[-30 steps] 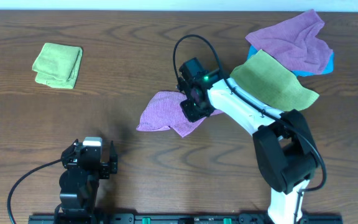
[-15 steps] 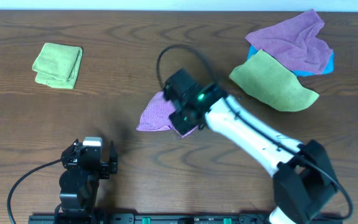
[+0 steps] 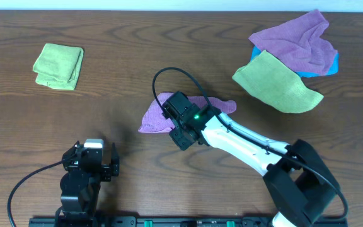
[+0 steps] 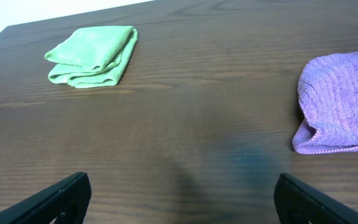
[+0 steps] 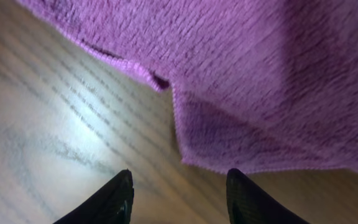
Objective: Fold the cloth
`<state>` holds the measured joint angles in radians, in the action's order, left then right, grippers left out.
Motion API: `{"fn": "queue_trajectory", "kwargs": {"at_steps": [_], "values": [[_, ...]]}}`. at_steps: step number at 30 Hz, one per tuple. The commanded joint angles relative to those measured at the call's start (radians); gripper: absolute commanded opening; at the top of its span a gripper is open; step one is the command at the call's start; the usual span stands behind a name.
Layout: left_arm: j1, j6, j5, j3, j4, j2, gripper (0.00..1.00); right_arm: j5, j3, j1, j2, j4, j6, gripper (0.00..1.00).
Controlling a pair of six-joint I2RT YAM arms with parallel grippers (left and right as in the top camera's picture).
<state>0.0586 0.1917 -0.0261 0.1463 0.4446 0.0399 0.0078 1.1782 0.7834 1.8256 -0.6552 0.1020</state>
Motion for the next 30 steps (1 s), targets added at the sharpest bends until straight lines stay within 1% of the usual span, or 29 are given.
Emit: {"fn": "queue_trajectory", "kwargs": {"at_steps": [1, 4, 6, 7, 9, 12, 13, 16, 17, 18, 19, 24, 27, 30], "values": [[-0.007, 0.014, 0.001, -0.018, 0.002, -0.007, 0.95, 0.042, -0.009, -0.005, 0.026, 0.015, 0.004, 0.49], [-0.007, 0.014, 0.001, -0.018, 0.002, -0.007, 0.95, 0.046, -0.010, -0.006, 0.050, 0.021, 0.005, 0.43], [-0.007, 0.014, 0.001, -0.018, 0.002, -0.007, 0.95, 0.057, -0.010, -0.006, 0.066, 0.026, 0.005, 0.41], [-0.007, 0.014, 0.001, -0.018, 0.002, -0.007, 0.95, 0.066, -0.010, -0.006, 0.077, 0.028, 0.005, 0.36], [-0.007, 0.014, 0.001, -0.018, 0.002, -0.007, 0.95, 0.072, -0.010, -0.006, 0.091, 0.034, 0.005, 0.35], [-0.007, 0.014, 0.001, -0.018, 0.002, -0.007, 0.95, 0.071, -0.010, -0.008, 0.103, 0.053, 0.005, 0.36], [-0.007, 0.014, 0.001, -0.018, 0.002, -0.007, 0.95, 0.071, -0.010, -0.009, 0.107, 0.059, 0.005, 0.35], [-0.007, 0.014, 0.001, -0.018, 0.002, -0.007, 0.95, 0.071, -0.010, -0.014, 0.119, 0.074, 0.006, 0.20], [-0.007, 0.014, 0.001, -0.018, 0.002, -0.007, 0.95, 0.071, -0.010, -0.017, 0.124, 0.077, 0.006, 0.13], [-0.007, 0.014, 0.001, -0.018, 0.002, -0.007, 0.95, 0.071, -0.010, -0.019, 0.130, 0.076, 0.010, 0.04], [-0.007, 0.014, 0.001, -0.018, 0.002, -0.007, 0.95, 0.070, -0.010, -0.023, 0.137, 0.074, 0.010, 0.01], [-0.007, 0.014, 0.001, -0.018, 0.002, -0.007, 0.95, 0.061, -0.006, -0.023, 0.136, 0.005, 0.041, 0.01], [-0.007, 0.014, 0.001, -0.018, 0.002, -0.007, 0.95, 0.035, -0.002, -0.023, 0.114, -0.076, 0.087, 0.01], [-0.007, 0.014, 0.001, -0.018, 0.002, -0.007, 0.95, -0.012, 0.000, -0.023, 0.080, -0.164, 0.167, 0.01]]}}
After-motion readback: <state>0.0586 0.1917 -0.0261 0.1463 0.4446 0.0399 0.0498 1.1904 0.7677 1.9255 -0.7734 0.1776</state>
